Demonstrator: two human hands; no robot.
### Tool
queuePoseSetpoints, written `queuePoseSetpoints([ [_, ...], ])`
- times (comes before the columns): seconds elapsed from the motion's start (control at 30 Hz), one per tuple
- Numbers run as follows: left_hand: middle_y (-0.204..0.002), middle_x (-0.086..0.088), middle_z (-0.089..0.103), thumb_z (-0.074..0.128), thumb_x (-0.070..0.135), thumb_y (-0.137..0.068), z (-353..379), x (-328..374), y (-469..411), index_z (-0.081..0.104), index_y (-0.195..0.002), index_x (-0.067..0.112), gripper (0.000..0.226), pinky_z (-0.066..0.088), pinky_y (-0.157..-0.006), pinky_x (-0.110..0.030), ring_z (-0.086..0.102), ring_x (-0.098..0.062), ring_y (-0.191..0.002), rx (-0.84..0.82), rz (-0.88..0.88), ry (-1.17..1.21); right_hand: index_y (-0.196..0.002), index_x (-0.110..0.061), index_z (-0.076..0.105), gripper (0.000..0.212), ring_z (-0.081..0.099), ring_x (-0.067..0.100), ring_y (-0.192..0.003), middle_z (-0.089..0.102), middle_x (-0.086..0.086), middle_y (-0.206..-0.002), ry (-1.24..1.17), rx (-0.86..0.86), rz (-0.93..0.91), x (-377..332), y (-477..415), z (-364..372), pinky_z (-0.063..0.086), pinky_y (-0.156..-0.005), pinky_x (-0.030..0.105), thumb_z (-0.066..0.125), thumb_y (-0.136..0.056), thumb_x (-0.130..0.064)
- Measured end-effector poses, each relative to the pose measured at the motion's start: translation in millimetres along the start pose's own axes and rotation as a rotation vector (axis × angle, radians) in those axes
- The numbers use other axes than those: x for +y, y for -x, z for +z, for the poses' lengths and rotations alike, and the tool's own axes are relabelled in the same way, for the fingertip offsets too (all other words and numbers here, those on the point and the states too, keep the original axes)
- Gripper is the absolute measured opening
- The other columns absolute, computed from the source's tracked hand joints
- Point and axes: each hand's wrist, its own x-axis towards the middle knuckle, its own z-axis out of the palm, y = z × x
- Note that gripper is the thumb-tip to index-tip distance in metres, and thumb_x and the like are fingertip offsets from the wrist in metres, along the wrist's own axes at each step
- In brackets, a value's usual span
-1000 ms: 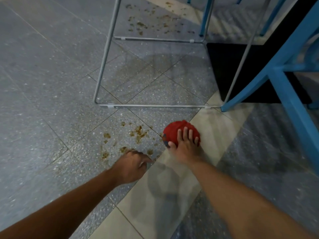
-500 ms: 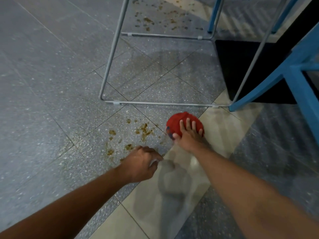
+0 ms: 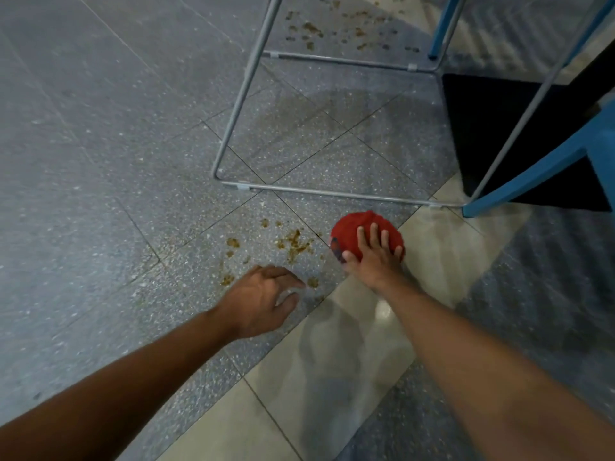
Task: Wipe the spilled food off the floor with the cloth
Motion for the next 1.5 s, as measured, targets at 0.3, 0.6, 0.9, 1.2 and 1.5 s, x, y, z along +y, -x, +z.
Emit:
queuePoseSetpoints([
  [0.3, -0.142, 0.007, 0.068, 0.053, 0.042, -0.108, -4, -6, -4, 0.071, -0.135, 0.028, 0.035, 0.044, -0.115, -0.036, 0.061, -0.014, -0.132, 0.025, -0.076, 0.042, -0.161, -0.016, 0.024, 0.078, 0.015, 0.043, -0.154, 0.014, 0.017, -0.168, -0.078, 0.123, -0.050, -53, 124, 89, 0.016, -0.116, 0.068, 0.016, -0.097, -0.059],
  [0.6, -0.142, 0.003, 0.069, 0.059, 0.035, -0.106, -13, -11, -3, 0.071, -0.136, 0.024, 0.035, 0.047, -0.112, -0.035, 0.065, -0.018, -0.129, 0.050, -0.140, 0.057, -0.163, -0.025, -0.001, 0.075, -0.005, 0.036, -0.156, -0.009, 0.010, -0.170, 0.038, 0.103, -0.120, -59, 91, 84, 0.005, -0.120, 0.064, 0.020, -0.102, -0.062],
  [0.9, -0.141, 0.001, 0.069, 0.059, 0.036, -0.106, -15, -17, -1, 0.070, -0.138, 0.023, 0.036, 0.050, -0.106, -0.031, 0.068, -0.020, -0.124, 0.064, -0.168, 0.063, -0.163, -0.029, -0.005, 0.077, -0.012, 0.032, -0.156, -0.016, 0.004, -0.170, 0.057, -0.022, -0.136, -58, 39, 41, 0.003, -0.122, 0.062, 0.026, -0.102, -0.064],
  [1.2, -0.141, 0.004, 0.069, 0.058, 0.035, -0.107, -15, -24, 1, 0.069, -0.140, 0.025, 0.036, 0.051, -0.110, -0.034, 0.067, -0.017, -0.126, 0.059, -0.153, 0.073, -0.163, -0.030, -0.003, 0.076, -0.010, 0.030, -0.157, -0.015, 0.001, -0.170, 0.102, 0.048, -0.249, -56, 79, 73, 0.000, -0.121, 0.062, 0.021, -0.100, -0.065],
  [1.5, -0.139, -0.001, 0.071, 0.064, 0.027, -0.106, -26, -54, 27, 0.073, -0.135, 0.020, 0.031, 0.051, -0.100, -0.027, 0.071, -0.020, -0.120, 0.112, -0.235, 0.097, -0.163, -0.027, -0.003, 0.076, -0.012, 0.032, -0.156, -0.016, 0.003, -0.170, 0.161, -0.028, -0.315, -69, 35, 39, 0.002, -0.121, 0.063, 0.030, -0.102, -0.059],
])
